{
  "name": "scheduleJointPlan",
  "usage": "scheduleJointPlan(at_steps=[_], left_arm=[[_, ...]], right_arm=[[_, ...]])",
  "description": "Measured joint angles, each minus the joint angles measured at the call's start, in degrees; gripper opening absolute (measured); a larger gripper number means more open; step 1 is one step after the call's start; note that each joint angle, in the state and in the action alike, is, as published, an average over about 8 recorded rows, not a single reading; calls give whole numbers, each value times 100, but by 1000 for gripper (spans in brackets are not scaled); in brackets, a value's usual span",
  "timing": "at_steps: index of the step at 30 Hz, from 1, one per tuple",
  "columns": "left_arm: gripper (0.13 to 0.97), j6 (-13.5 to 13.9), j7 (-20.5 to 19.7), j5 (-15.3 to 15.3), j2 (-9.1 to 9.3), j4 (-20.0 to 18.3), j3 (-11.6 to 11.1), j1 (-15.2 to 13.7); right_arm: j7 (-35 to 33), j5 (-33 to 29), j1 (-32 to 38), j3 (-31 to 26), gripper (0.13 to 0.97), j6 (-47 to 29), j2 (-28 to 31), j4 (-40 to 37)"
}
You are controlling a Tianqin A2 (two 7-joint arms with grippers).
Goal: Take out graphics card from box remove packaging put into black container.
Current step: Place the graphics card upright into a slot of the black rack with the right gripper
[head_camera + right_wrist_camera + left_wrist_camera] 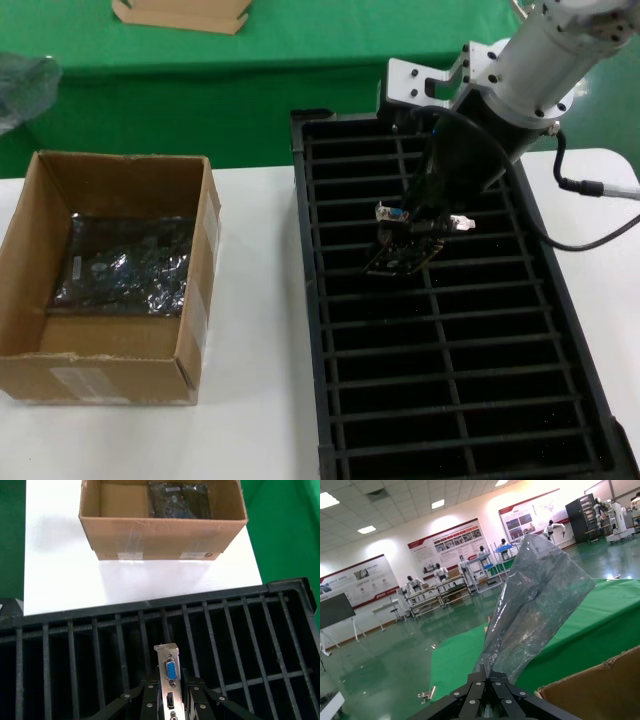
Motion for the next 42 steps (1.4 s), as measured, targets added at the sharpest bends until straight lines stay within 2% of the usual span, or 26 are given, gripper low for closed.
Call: scheduleJointPlan(at_steps=[15, 21, 28, 42], left_arm=[[139, 104, 58, -24, -41, 308, 27, -111], [139, 119, 62, -36, -58, 365, 25, -104], [139, 125, 67, -55, -66, 386, 3, -67], [139, 182, 100, -70, -60, 497, 21, -116]], right_arm=[[-880, 29, 446, 15, 206, 192, -470, -1523], [-1053, 42, 435, 11, 206, 258, -614, -1813], [-929, 24, 227, -20, 206, 213, -583, -1526], [-363, -7, -227, -88, 206, -89, -352, -416]])
